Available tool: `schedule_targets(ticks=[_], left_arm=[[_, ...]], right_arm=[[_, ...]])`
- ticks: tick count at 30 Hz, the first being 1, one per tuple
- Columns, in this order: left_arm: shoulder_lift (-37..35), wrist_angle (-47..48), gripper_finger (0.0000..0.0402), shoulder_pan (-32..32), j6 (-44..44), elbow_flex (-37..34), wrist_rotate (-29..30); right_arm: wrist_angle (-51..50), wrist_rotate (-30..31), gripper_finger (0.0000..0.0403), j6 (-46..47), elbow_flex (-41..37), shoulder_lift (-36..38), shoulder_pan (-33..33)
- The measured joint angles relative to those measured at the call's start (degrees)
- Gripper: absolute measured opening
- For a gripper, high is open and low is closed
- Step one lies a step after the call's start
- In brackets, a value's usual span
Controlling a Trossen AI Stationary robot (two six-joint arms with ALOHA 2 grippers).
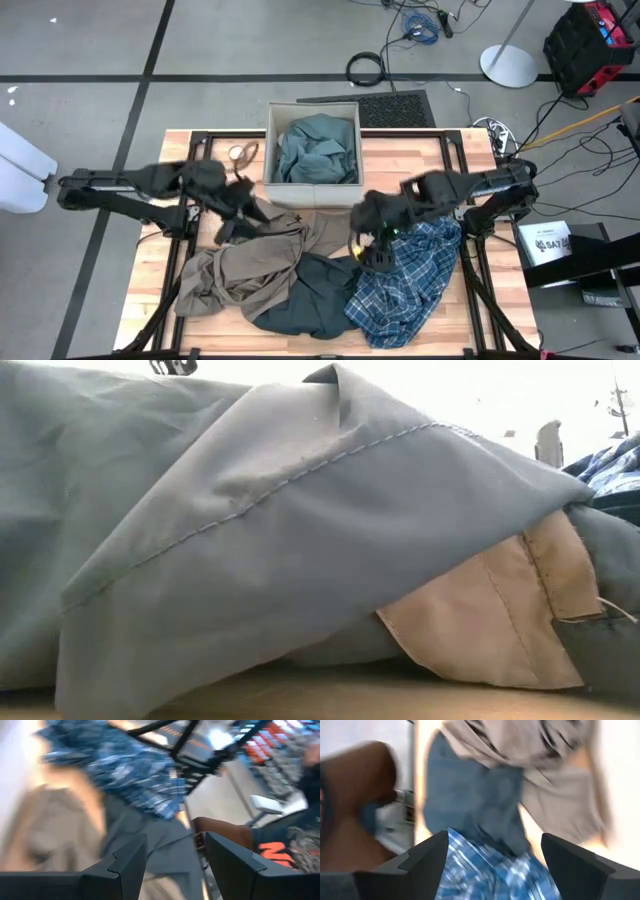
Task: Sort clothes
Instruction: Put the blue plaid shirt into the laundry bin
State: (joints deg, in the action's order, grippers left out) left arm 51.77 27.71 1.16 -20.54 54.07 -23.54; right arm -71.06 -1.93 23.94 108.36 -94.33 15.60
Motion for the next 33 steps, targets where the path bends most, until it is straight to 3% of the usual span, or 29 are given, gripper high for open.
schedule_targets(ticks=[3,8,14,19,23,33], left_arm=[[0.63,-10.97,0.0210,6.31,-1.18,-5.77,2.03],[2.72,-20.22,0.0210,13.77,0.47,-9.69,7.03],[7.13,-25.55,0.0210,19.88,6.13,-9.69,15.58],[11.95,-30.22,0.0210,22.35,6.28,-9.69,15.66],[15.02,-32.37,0.0210,23.60,4.64,-9.69,16.70],[19.49,-37.88,0.0210,25.67,1.78,-9.67,20.53]], right_arm=[[-2.43,5.11,0.0300,5.88,-1.80,-0.32,3.66],[4.87,6.23,0.0298,15.34,-10.41,-0.39,8.09],[28.94,6.96,0.0298,20.49,-26.38,-0.48,11.10],[48.23,16.88,0.0297,17.16,-36.55,-0.48,11.69],[48.89,21.04,0.0297,10.67,-40.45,-0.48,11.60],[41.67,17.25,0.0297,13.52,-47.32,-0.31,7.17]])
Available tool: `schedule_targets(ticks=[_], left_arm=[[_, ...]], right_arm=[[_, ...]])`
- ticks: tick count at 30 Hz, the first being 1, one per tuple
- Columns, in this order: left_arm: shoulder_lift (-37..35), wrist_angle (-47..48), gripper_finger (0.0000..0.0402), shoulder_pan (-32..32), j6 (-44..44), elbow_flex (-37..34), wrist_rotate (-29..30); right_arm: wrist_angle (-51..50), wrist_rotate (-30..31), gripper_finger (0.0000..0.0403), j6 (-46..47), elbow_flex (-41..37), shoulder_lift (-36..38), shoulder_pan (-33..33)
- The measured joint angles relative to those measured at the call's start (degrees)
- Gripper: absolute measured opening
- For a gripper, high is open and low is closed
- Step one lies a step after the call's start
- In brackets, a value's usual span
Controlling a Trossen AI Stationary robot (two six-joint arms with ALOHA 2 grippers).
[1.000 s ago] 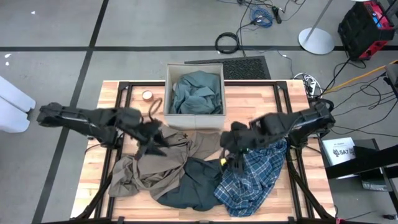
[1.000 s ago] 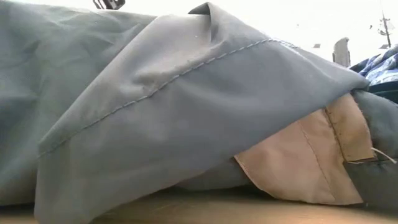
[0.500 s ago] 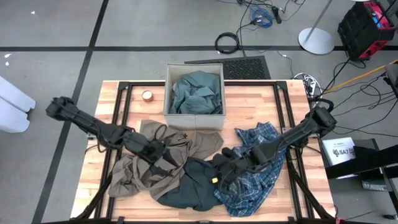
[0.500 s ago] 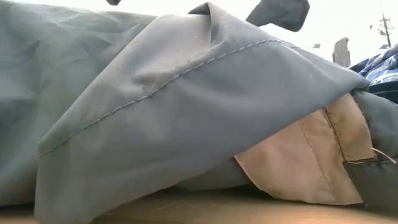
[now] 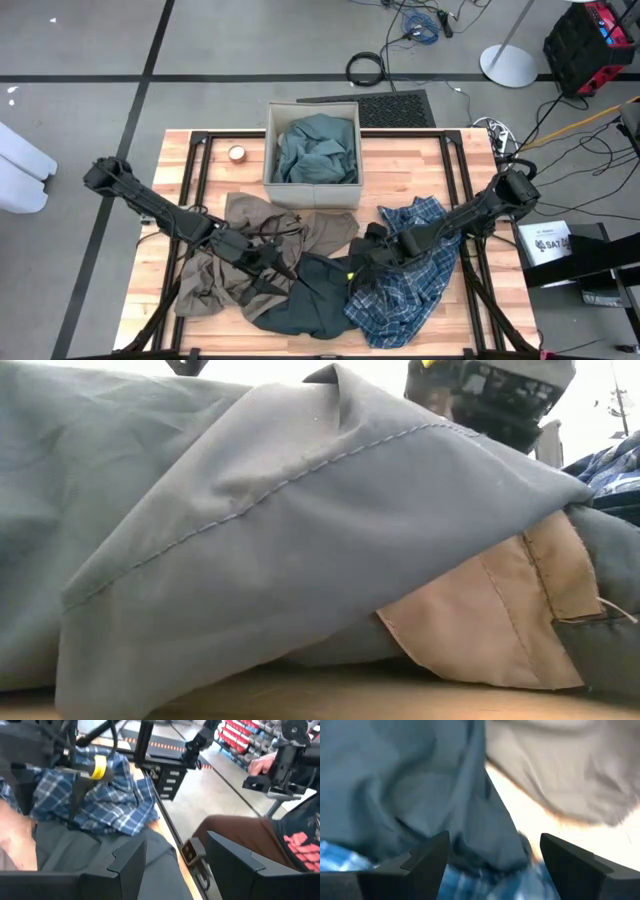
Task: Sort clothes
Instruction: Put the blue plaid shirt into the laundry bin
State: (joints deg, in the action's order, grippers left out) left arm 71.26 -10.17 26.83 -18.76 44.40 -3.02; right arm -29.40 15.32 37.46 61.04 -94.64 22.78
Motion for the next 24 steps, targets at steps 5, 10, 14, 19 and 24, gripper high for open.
schedule_targets(ticks=[5,10,14,19,24], left_arm=[[0.00,-3.47,0.0210,-0.08,5.53,0.00,2.44],[0.00,-10.43,0.0210,-1.23,13.35,0.04,3.31],[-0.02,-10.66,0.0210,-1.75,13.50,0.04,2.47],[-0.02,-10.43,0.0210,-1.73,16.53,0.04,0.06],[-0.02,-10.36,0.0210,-1.73,16.53,0.04,-0.04]], right_arm=[[-15.16,0.53,0.0297,5.24,7.20,0.38,-0.10],[-32.27,4.95,0.0297,13.03,15.62,0.38,1.05],[-37.98,1.89,0.0297,20.26,16.90,0.42,0.98],[-38.01,0.82,0.0297,24.73,12.65,0.03,1.56],[-33.24,-0.89,0.0281,28.50,8.14,-0.01,1.43]])
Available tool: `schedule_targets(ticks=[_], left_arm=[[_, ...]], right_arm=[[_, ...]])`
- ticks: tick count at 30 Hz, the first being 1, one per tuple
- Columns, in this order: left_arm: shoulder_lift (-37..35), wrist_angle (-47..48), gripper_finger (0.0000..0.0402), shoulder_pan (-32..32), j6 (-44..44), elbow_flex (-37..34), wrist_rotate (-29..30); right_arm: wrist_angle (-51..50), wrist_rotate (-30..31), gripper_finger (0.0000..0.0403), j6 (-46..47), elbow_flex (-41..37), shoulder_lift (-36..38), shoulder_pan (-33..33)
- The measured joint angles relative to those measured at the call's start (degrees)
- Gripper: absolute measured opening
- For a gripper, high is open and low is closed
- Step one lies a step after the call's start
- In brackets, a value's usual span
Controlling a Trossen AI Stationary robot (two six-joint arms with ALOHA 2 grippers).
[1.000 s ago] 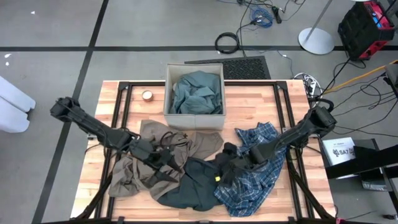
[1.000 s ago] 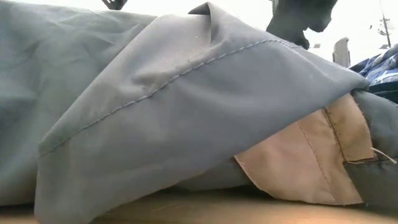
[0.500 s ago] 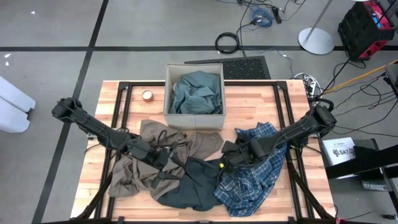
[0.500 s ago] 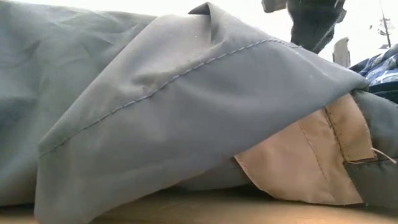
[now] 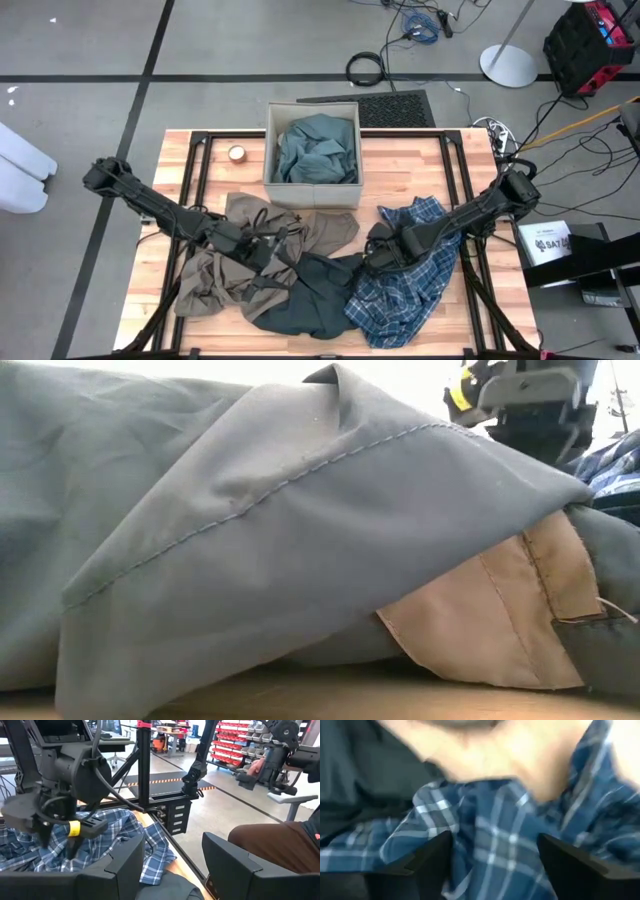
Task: Sort clothes
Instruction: Put the blue plaid shirt into the laundry bin
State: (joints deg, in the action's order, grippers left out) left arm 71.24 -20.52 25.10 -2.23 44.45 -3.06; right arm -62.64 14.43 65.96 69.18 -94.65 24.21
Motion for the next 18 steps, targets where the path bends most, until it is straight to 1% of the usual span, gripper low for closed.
schedule_targets(ticks=[1,3,5,6,7,8,10,12,14,18], left_arm=[[0.00,0.01,0.0210,-0.02,-0.05,0.00,-0.02],[0.00,0.01,0.0210,-0.02,-0.30,0.00,-0.07],[0.00,0.03,0.0210,-0.02,-0.29,0.00,-0.10],[0.00,0.03,0.0210,0.01,-0.29,0.00,-0.10],[0.00,0.03,0.0210,0.01,-0.29,0.00,-0.10],[0.00,0.05,0.0210,0.01,-0.32,0.00,-0.06],[0.00,0.03,0.0210,0.01,-0.30,0.00,0.22],[0.00,0.00,0.0210,-0.01,-0.32,0.00,0.36],[0.00,-0.37,0.0210,0.00,-0.34,0.00,0.41],[0.00,-3.45,0.0210,-0.02,-0.28,0.00,0.65]], right_arm=[[0.54,-1.48,0.0265,0.42,-0.19,0.00,0.07],[2.53,-4.60,0.0208,0.27,-0.24,0.00,0.33],[2.74,-7.75,0.0123,-1.53,0.28,0.08,0.60],[2.28,-8.90,0.0073,-2.94,0.94,0.15,0.67],[2.15,-9.97,0.0038,-4.89,1.87,0.26,0.69],[1.99,-10.49,0.0021,-6.11,3.02,0.44,0.92],[-0.79,-11.01,0.0015,-6.97,6.75,0.56,1.03],[-4.09,-11.31,0.0006,-9.76,12.54,0.59,1.31],[-7.60,-10.34,0.0002,-13.06,19.80,0.60,2.03],[-13.19,-5.98,0.0001,-19.10,36.66,0.61,4.16]])
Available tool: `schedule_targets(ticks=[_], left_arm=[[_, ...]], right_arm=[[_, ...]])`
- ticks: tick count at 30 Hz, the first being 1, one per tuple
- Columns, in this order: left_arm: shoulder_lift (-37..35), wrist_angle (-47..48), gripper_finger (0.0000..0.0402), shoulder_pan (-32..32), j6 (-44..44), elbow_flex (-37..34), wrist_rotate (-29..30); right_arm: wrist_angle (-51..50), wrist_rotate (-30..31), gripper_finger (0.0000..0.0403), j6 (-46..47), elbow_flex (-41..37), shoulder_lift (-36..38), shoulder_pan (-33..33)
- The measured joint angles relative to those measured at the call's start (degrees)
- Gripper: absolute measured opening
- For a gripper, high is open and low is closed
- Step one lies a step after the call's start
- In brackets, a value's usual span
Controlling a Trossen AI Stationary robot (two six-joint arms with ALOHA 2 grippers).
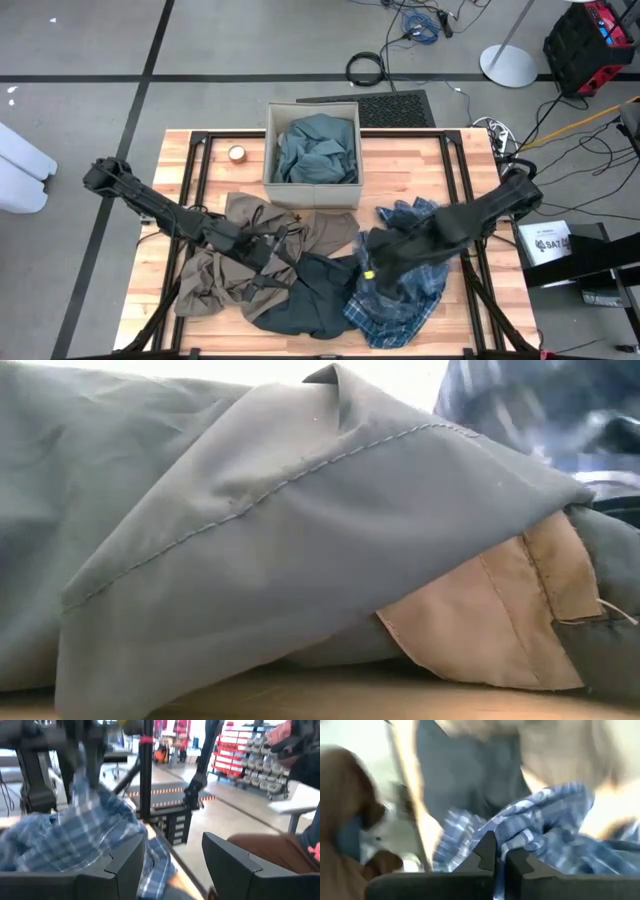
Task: Sort clothes
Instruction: Put the blue plaid shirt into the laundry bin
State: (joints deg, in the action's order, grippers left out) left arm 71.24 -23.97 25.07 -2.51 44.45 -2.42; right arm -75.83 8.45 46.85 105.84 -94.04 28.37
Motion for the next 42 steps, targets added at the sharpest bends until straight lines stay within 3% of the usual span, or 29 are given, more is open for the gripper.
schedule_targets(ticks=[7,11,14,18,25,33,39,42], left_arm=[[-0.02,-2.63,0.0210,-0.36,3.02,2.49,0.53],[-0.21,-2.70,0.0210,-0.43,7.39,3.95,6.58],[-0.87,-2.69,0.0210,-0.47,9.09,4.31,13.75],[-1.25,-2.65,0.0210,-0.73,8.91,4.33,16.39],[-1.21,-2.74,0.0210,-0.67,8.84,4.31,10.03],[-1.95,-7.35,0.0210,-0.01,9.39,4.31,8.98],[1.06,-5.26,0.0210,-0.47,12.25,4.31,21.28],[1.44,-5.72,0.0210,-1.89,13.20,4.31,23.71]], right_arm=[[1.90,11.29,0.0001,-16.92,29.29,0.19,6.62],[19.56,13.66,0.0000,-30.53,24.09,7.58,10.28],[23.55,15.30,0.0000,-35.18,23.30,10.85,11.80],[22.79,19.01,0.0000,-35.99,23.20,12.14,13.01],[20.97,18.92,0.0000,-35.77,23.12,12.06,11.95],[16.14,21.92,0.0000,-30.26,23.10,11.82,9.05],[15.98,21.44,0.0000,-29.31,23.10,11.10,6.48],[15.97,21.20,0.0000,-29.00,23.10,11.01,6.04]])
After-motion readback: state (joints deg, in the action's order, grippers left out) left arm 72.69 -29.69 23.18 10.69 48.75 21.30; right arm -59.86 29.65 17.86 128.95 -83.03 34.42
